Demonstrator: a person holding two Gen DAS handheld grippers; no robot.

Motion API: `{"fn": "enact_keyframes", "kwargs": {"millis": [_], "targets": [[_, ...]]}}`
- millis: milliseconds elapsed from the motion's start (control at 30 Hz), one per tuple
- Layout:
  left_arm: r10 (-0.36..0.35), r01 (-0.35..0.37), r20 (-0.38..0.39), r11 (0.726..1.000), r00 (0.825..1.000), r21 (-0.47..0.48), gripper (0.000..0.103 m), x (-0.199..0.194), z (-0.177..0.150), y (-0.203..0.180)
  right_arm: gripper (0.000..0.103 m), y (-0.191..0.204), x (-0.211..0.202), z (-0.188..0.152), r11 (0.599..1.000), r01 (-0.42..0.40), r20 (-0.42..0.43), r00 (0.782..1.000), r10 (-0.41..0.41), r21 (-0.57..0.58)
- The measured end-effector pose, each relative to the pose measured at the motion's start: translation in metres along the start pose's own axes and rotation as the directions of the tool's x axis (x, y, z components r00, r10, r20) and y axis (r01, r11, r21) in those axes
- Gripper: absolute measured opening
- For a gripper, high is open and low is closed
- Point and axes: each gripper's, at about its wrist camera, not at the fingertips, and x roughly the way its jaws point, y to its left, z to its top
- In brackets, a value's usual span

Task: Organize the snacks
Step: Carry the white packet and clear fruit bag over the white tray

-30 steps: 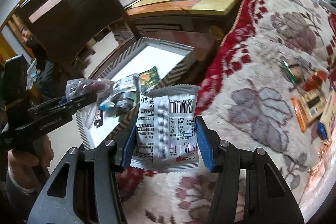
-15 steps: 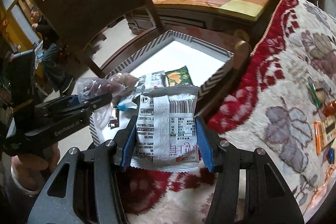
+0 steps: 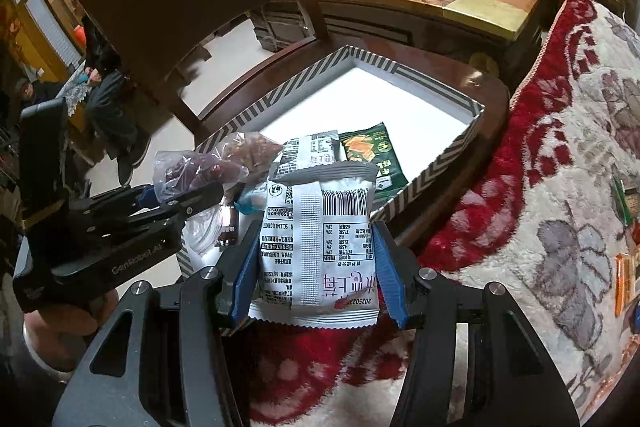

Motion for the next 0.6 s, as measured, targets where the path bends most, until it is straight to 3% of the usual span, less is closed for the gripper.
{"fn": "enact_keyframes", "kwargs": {"millis": [600], "targets": [[-0.006, 0.006, -0.009, 0.999, 1.0, -0.031, 0.04, 0.011, 0.006, 0.007, 0.052, 0.005, 0.023, 0.025, 1.0, 0.0, -0.013, 1.0, 0.0, -0.011]]}}
